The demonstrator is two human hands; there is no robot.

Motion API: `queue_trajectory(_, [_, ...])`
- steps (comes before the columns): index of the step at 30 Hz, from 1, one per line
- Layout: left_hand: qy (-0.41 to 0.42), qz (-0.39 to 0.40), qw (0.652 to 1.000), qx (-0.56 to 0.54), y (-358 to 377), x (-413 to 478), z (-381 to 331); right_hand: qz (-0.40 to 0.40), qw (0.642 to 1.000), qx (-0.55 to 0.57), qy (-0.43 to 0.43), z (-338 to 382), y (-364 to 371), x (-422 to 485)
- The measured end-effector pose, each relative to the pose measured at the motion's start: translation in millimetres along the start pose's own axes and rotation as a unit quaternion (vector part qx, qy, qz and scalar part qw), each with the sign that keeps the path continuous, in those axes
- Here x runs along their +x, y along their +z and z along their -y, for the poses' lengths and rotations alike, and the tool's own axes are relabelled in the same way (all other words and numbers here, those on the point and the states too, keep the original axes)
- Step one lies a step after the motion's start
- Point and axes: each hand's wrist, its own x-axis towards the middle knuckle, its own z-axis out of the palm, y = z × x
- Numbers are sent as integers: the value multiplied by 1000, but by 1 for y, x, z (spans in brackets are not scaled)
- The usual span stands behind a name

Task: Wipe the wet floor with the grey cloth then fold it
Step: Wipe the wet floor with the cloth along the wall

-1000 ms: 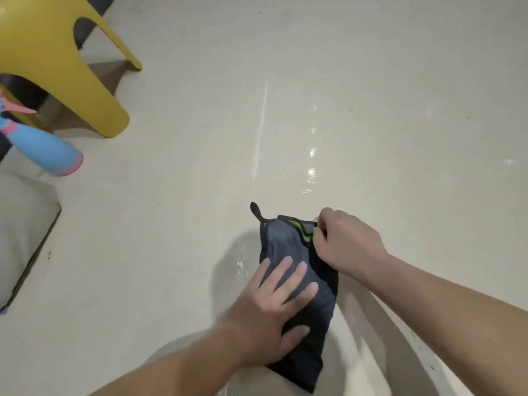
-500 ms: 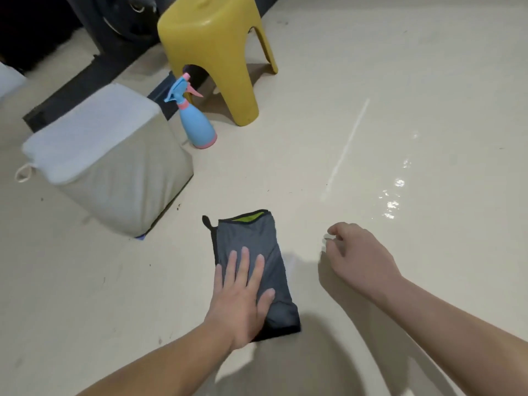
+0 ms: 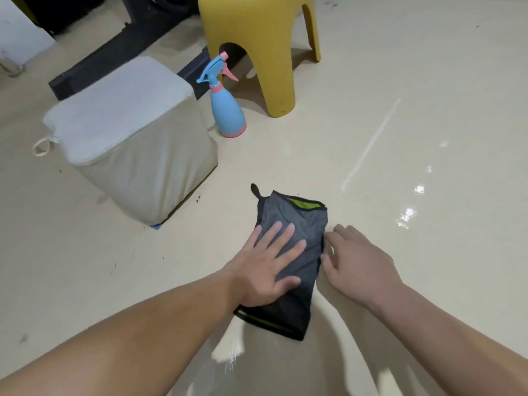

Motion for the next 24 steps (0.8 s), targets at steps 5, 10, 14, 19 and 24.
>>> queue_trajectory(5, [-136,7,988,-72,-16,37,48,70,994,-79,26,19,3,23])
queue_trajectory(10, [-328,-16,934,-144,6,2,67,130,985,-82,74,33,4,33])
queue_trajectory(14, [-427,-26,885,-184,27,-37,44,150,984,-73,67,30,-2,36])
queue_trajectory(19, [-408,-47,895,-174,48,-67,-32,163,981,68,79,9,-22,24])
queue_trajectory(24, [-261,-90,953,-126,55,-64,-119,24,975,180,128,-9,-49,-23])
